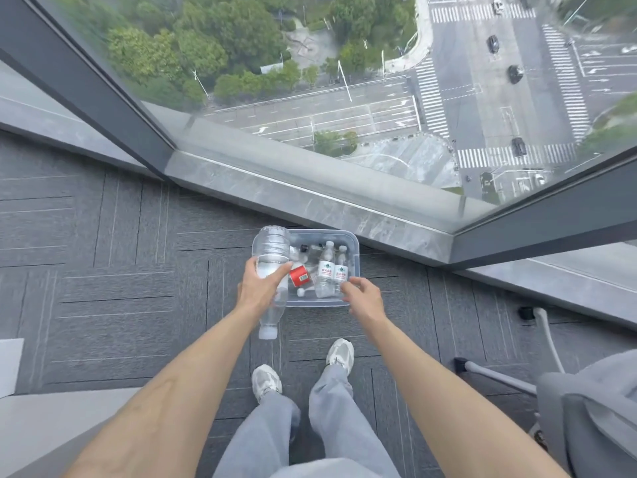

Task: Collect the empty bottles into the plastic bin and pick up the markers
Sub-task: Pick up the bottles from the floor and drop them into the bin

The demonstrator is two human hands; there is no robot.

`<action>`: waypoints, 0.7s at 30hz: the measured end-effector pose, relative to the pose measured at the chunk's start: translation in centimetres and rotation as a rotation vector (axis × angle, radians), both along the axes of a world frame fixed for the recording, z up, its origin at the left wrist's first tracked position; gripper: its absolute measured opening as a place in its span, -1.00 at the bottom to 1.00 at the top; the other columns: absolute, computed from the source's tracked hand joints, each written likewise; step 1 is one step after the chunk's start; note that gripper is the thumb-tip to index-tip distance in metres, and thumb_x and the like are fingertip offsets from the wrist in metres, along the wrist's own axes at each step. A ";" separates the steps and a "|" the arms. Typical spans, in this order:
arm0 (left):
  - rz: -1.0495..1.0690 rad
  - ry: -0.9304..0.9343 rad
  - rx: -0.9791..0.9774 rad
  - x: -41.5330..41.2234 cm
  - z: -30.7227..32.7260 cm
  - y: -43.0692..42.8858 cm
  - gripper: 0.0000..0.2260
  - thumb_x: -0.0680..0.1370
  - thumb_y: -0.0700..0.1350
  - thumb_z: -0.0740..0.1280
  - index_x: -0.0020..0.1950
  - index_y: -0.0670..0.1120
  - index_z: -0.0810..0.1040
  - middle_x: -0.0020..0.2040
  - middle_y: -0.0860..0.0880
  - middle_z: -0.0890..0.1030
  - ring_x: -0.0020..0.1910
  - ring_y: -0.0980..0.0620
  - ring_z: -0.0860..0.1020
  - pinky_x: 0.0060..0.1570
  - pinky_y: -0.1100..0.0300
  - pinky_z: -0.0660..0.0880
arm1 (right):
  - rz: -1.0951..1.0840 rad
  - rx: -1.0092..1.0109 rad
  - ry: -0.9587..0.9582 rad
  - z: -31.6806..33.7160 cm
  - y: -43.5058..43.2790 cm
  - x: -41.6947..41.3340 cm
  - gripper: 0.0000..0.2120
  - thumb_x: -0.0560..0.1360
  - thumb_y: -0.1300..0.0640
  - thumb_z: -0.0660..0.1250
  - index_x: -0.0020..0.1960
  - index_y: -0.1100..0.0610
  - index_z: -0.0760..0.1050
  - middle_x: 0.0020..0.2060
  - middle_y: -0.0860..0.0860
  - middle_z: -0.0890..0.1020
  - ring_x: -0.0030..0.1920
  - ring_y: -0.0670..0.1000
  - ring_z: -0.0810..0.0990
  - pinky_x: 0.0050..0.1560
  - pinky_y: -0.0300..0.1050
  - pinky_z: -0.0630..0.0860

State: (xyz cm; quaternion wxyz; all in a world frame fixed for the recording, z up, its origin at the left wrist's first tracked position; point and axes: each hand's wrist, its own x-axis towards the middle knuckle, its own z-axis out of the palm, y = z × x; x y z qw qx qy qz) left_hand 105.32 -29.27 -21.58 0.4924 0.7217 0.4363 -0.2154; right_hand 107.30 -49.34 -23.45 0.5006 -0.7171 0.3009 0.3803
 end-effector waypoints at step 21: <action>-0.331 0.162 0.030 4.5 -12.6 0.1 -0.07 0.45 0.26 0.36 0.58 -0.08 -0.10 0.57 -0.18 0.12 0.52 -0.21 0.16 0.46 -0.14 0.17 | -0.128 -0.098 0.015 -7.4 -2.6 -3.9 -0.80 0.61 0.06 0.26 0.21 0.04 0.51 -0.06 -0.05 0.68 0.06 -0.05 0.62 0.13 -0.07 0.49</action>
